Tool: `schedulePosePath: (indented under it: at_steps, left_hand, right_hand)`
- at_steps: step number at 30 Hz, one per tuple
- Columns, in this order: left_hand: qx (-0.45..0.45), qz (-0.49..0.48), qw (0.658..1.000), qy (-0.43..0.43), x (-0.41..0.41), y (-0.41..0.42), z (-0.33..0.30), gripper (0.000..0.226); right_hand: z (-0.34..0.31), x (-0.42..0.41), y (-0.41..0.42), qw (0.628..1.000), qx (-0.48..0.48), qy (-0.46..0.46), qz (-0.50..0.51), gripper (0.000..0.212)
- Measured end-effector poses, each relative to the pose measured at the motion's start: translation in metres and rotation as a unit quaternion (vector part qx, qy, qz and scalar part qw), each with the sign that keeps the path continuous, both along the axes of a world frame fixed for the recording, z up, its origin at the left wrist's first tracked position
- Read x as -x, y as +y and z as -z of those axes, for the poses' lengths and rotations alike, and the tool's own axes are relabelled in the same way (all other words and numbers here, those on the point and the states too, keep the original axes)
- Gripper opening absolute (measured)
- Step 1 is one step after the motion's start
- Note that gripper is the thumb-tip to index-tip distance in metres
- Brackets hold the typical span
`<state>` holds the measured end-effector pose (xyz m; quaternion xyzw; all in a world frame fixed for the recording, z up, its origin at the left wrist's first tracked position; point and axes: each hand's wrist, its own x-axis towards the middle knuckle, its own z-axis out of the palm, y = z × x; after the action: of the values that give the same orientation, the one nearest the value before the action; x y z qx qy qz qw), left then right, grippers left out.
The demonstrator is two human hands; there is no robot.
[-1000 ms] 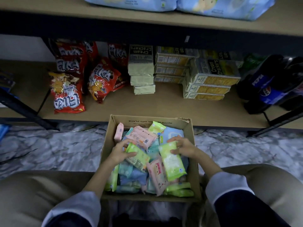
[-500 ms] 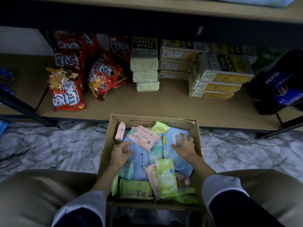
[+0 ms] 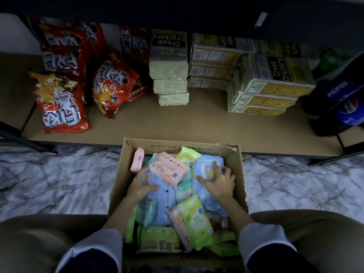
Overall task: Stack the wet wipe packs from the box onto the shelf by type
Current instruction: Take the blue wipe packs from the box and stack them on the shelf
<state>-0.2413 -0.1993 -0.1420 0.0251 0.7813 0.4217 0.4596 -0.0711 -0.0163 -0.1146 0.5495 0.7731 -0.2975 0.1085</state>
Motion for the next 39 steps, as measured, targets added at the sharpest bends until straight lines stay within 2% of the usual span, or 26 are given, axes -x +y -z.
schedulePosePath:
  at_steps: [2, 4, 7, 11, 14, 16, 21, 28, 34, 39]
  left_hand:
    - [0.004, 0.012, 1.0, 0.009, 0.0, 0.001, -0.004, 0.072]
    - [-0.002, 0.024, 1.0, -0.001, 0.001, 0.001, -0.01, 0.084]
    - [-0.019, 0.038, 0.998, -0.038, -0.002, -0.003, -0.015, 0.095]
    - [-0.007, 0.057, 0.998, -0.017, -0.007, -0.006, -0.018, 0.091]
    - [0.008, 0.065, 0.997, 0.035, -0.014, -0.01, -0.027, 0.072]
    - [0.001, 0.071, 0.995, 0.063, -0.018, -0.011, -0.033, 0.065]
    - [0.002, 0.105, 0.98, 0.171, -0.027, -0.014, -0.052, 0.066]
    - [-0.032, 0.136, 0.957, 0.255, -0.036, -0.009, -0.076, 0.051]
    - [-0.054, 0.093, 0.948, 0.299, -0.04, -0.017, -0.104, 0.048]
    - [-0.103, 0.036, 0.933, 0.344, -0.033, -0.012, -0.155, 0.054]
  right_hand:
    - [0.002, -0.001, -0.005, 0.998, 0.038, 0.041, 0.044, 0.088]
    - [0.004, -0.002, -0.006, 0.994, 0.058, 0.068, 0.069, 0.089]
    - [0.003, -0.004, -0.003, 0.995, 0.071, 0.053, 0.055, 0.093]
    - [0.004, -0.003, -0.004, 0.997, 0.066, 0.017, 0.045, 0.1]
    - [0.001, -0.005, -0.004, 0.996, 0.075, 0.033, 0.047, 0.096]
    - [-0.004, -0.009, -0.005, 0.998, 0.044, 0.034, 0.028, 0.093]
    - [-0.022, -0.013, -0.021, 0.998, -0.063, 0.028, -0.008, 0.09]
    - [-0.038, -0.029, -0.037, 0.99, -0.1, 0.072, -0.066, 0.089]
    - [-0.058, -0.043, -0.048, 0.973, -0.161, 0.153, -0.066, 0.083]
    - [-0.1, -0.038, -0.047, 0.957, -0.196, 0.193, -0.091, 0.082]
